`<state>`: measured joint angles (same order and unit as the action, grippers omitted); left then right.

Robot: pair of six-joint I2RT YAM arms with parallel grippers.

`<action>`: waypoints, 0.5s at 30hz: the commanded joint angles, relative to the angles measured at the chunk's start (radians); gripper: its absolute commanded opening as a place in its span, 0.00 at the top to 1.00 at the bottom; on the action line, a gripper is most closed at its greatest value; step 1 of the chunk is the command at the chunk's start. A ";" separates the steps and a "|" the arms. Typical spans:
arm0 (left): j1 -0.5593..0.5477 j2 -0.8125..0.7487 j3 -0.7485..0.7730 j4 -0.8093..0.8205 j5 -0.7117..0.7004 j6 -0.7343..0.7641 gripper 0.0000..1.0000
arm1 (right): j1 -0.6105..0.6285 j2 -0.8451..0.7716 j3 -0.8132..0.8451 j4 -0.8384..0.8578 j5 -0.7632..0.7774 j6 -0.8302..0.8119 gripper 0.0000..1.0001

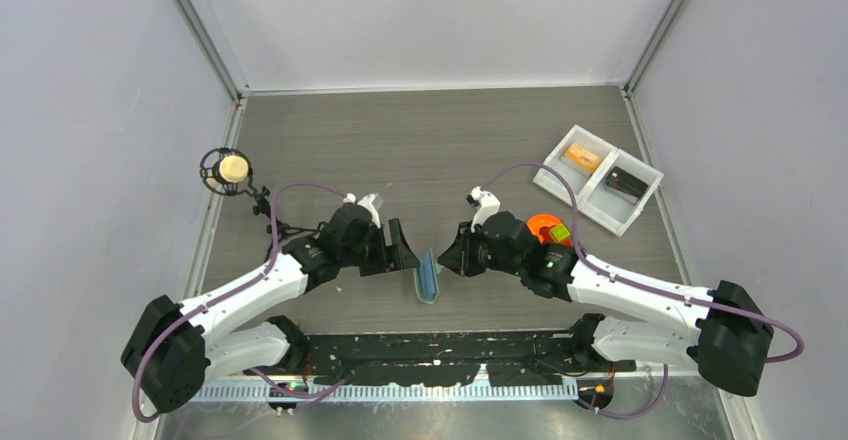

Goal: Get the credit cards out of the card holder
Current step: Open the card holder at the center of the board.

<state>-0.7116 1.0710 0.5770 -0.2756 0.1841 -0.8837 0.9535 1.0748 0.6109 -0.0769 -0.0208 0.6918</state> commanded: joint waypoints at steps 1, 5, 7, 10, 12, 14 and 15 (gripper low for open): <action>-0.002 -0.002 -0.004 0.073 0.036 0.001 0.25 | -0.002 -0.026 0.003 0.054 -0.001 0.012 0.95; -0.002 0.008 -0.003 0.072 0.032 0.010 0.25 | -0.004 -0.023 0.002 0.044 0.014 0.009 0.95; -0.002 0.016 -0.005 0.063 0.018 0.014 0.26 | -0.008 -0.020 0.003 0.025 0.036 0.002 0.95; -0.002 0.027 -0.005 0.038 -0.014 0.027 0.29 | -0.025 -0.027 -0.015 -0.002 0.066 -0.007 0.95; -0.002 0.037 -0.007 0.022 -0.036 0.037 0.32 | -0.048 -0.036 -0.040 -0.004 0.077 -0.012 0.95; -0.003 0.047 -0.011 0.016 -0.045 0.046 0.34 | -0.070 -0.034 -0.066 -0.005 0.079 -0.019 0.95; -0.002 0.056 -0.013 0.017 -0.048 0.049 0.35 | -0.077 -0.030 -0.074 -0.004 0.077 -0.023 0.95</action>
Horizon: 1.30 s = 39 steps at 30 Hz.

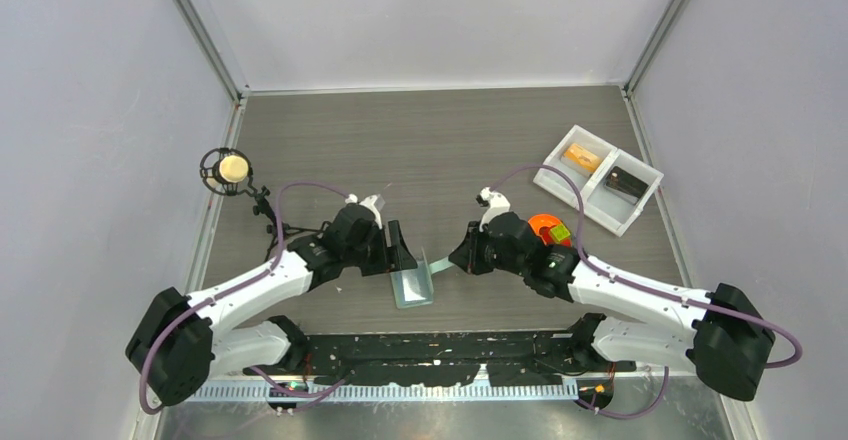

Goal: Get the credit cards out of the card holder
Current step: Open the card holder at the center of the board.

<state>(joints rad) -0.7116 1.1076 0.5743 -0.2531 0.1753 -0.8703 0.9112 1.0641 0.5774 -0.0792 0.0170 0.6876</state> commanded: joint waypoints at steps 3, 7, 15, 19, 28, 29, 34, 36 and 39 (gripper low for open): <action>-0.002 0.042 -0.010 -0.005 -0.045 0.041 0.39 | -0.057 0.001 -0.075 0.016 0.031 -0.024 0.95; -0.002 0.068 -0.005 -0.005 -0.041 0.047 0.42 | -0.075 0.036 -0.106 0.036 0.041 -0.025 0.95; -0.002 0.068 -0.023 -0.010 -0.051 0.042 0.43 | -0.098 0.099 -0.137 0.055 0.046 -0.024 0.95; -0.002 0.054 -0.023 -0.046 -0.074 0.039 0.45 | -0.103 0.109 -0.143 0.055 0.051 -0.026 0.95; -0.002 -0.024 -0.002 -0.144 -0.145 0.025 0.46 | -0.103 0.099 -0.147 0.055 0.048 -0.025 0.95; -0.002 -0.028 0.006 -0.167 -0.160 0.024 0.48 | -0.102 0.098 -0.146 0.055 0.048 -0.025 0.95; -0.002 -0.012 0.002 -0.166 -0.157 0.021 0.61 | -0.103 0.092 -0.146 0.055 0.044 -0.023 0.95; -0.003 0.011 0.006 -0.140 -0.120 0.023 0.66 | -0.103 0.089 -0.146 0.055 0.042 -0.022 0.95; -0.012 0.042 0.017 -0.104 -0.071 0.026 0.69 | -0.103 0.082 -0.146 0.056 0.039 -0.020 0.95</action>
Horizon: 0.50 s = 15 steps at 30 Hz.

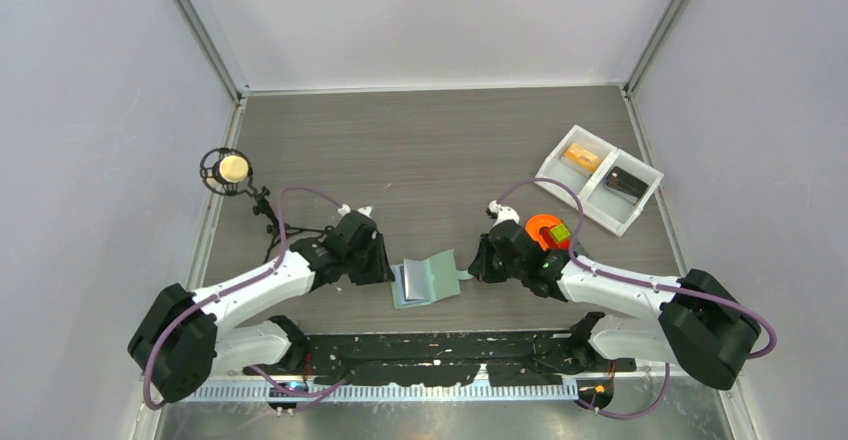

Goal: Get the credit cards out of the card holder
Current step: Open the card holder at the center of the board.

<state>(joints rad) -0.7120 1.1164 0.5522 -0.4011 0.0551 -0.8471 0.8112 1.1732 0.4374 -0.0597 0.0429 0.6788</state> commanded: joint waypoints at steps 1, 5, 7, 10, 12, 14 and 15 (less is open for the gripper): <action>-0.015 0.042 0.044 0.052 0.058 0.007 0.70 | -0.003 -0.029 -0.006 0.036 0.013 -0.012 0.95; -0.029 0.077 0.079 0.064 0.082 0.021 0.73 | -0.003 -0.034 -0.006 0.037 0.009 -0.012 0.93; -0.031 0.098 0.092 0.064 0.093 0.022 0.75 | -0.003 -0.037 -0.006 0.037 0.008 -0.012 0.92; -0.041 0.110 0.111 0.064 0.099 0.026 0.76 | -0.002 -0.039 -0.005 0.039 0.006 -0.012 0.92; -0.048 0.116 0.121 0.064 0.103 0.029 0.76 | -0.003 -0.040 -0.004 0.039 0.002 -0.012 0.92; -0.053 0.127 0.130 0.064 0.107 0.031 0.76 | -0.003 -0.042 -0.005 0.040 -0.001 -0.012 0.91; -0.053 0.135 0.134 0.066 0.112 0.031 0.76 | -0.003 -0.043 -0.004 0.040 -0.001 -0.011 0.91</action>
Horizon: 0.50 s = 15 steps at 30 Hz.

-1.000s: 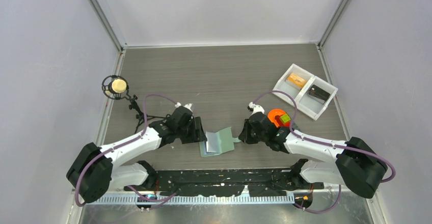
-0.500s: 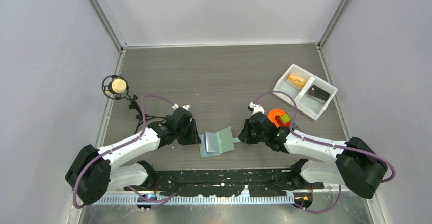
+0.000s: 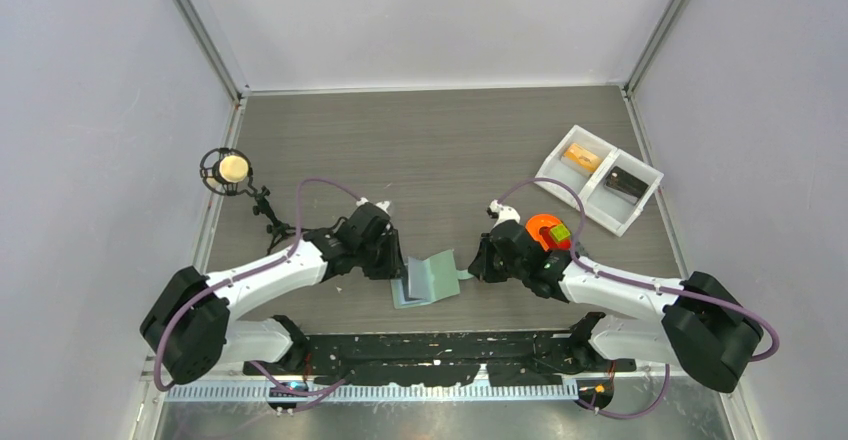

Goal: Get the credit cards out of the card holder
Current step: Open the card holder at the center of the board.

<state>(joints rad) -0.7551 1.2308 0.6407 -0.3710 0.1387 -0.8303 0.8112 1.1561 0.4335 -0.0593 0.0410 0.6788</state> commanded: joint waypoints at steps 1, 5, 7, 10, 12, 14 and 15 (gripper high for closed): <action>-0.012 0.028 0.048 0.038 0.033 0.014 0.76 | -0.003 -0.027 0.000 0.039 0.000 -0.010 0.90; -0.025 0.048 0.060 0.065 0.059 0.016 0.76 | -0.003 -0.041 0.014 0.009 0.005 -0.012 0.81; -0.031 0.054 0.072 0.083 0.075 0.015 0.76 | -0.003 -0.054 0.028 -0.019 0.006 -0.015 0.76; -0.034 0.067 0.095 0.111 0.106 0.014 0.76 | -0.003 -0.096 0.054 -0.075 0.014 -0.024 0.70; -0.037 0.084 0.103 0.139 0.127 0.014 0.76 | -0.003 -0.130 0.070 -0.104 0.016 -0.032 0.65; -0.037 0.110 0.108 0.168 0.144 0.012 0.76 | -0.004 -0.160 0.087 -0.124 0.008 -0.041 0.60; -0.037 0.128 0.108 0.182 0.150 0.009 0.76 | -0.003 -0.179 0.096 -0.125 -0.010 -0.045 0.58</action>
<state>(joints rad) -0.7868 1.3155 0.7132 -0.2886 0.2321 -0.8291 0.8112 1.0431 0.4557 -0.1585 0.0399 0.6617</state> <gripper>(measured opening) 0.243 0.388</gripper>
